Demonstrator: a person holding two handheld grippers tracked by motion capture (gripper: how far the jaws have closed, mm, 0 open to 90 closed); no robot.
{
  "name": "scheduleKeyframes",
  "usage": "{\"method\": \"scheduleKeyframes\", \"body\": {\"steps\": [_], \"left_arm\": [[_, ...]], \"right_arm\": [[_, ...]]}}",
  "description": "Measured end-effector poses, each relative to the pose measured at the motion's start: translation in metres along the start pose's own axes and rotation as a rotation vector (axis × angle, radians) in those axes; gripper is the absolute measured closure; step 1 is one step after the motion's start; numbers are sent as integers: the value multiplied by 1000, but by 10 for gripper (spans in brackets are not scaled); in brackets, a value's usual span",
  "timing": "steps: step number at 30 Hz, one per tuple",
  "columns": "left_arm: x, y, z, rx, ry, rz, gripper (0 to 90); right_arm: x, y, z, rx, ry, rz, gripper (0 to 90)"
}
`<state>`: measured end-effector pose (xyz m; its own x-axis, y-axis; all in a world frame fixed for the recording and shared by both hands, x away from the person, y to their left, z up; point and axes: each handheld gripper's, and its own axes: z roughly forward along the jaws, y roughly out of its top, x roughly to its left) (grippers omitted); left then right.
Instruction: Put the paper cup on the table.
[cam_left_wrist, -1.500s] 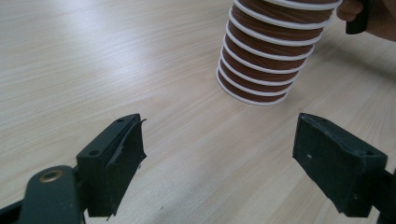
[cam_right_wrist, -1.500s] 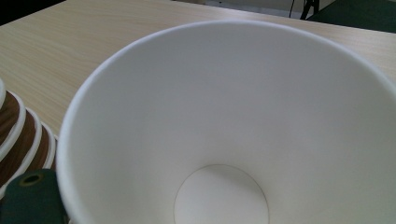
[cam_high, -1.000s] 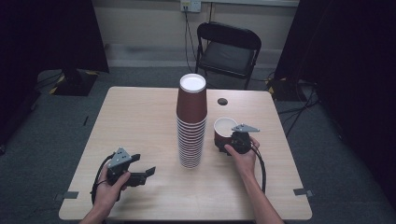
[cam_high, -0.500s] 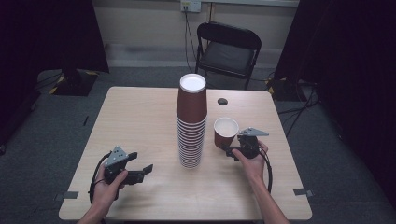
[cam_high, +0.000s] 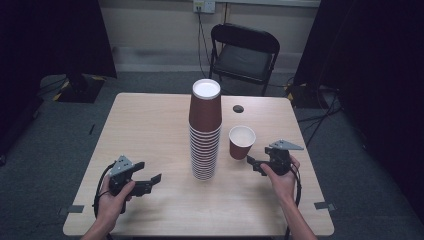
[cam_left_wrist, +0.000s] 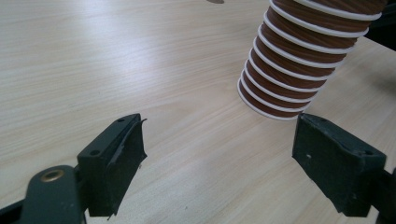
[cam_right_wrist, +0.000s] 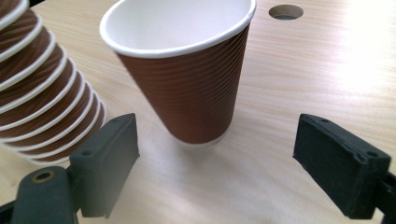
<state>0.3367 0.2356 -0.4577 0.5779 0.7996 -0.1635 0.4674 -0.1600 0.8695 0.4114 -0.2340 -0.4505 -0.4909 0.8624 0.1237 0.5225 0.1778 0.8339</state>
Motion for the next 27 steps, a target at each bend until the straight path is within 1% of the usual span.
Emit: {"method": "scheduleKeyframes", "body": {"steps": [2,4,5,9,10,13,14,17,18,19,21,24,26,27], "left_arm": [[0,0,0,-1,5,0,167],[-1,0,1,3,10,-3,167],[-1,0,2,4,12,-6,168],[-4,1,2,15,12,4,168],[-4,1,2,18,12,13,169],[-6,3,1,25,13,24,169],[-6,2,1,33,13,32,168],[-6,-1,-3,48,13,59,169],[-5,-3,-4,49,11,54,169],[-5,-4,-5,49,12,49,169],[-4,-8,-8,47,19,61,169],[-1,-11,-12,46,31,71,169],[1,-12,-14,46,43,60,169],[1,-12,-16,45,44,55,169]], "right_arm": [[2,-1,-6,1,5,1,139],[4,-2,-12,12,-5,-6,149],[5,-3,-16,16,-8,-1,152],[8,-6,-30,10,-1,5,153],[9,-7,-32,10,-2,5,153],[12,-11,-42,8,1,2,155],[14,-12,-45,12,-1,0,155],[18,-17,-54,0,-1,-4,154],[19,-18,-57,-4,-4,-5,154],[20,-20,-60,-7,1,-8,154],[23,-25,-66,-27,36,5,153],[28,-31,-74,-19,32,-4,151],[33,-38,-81,-17,39,-15,149],[35,-42,-84,-15,39,-13,148]]}}
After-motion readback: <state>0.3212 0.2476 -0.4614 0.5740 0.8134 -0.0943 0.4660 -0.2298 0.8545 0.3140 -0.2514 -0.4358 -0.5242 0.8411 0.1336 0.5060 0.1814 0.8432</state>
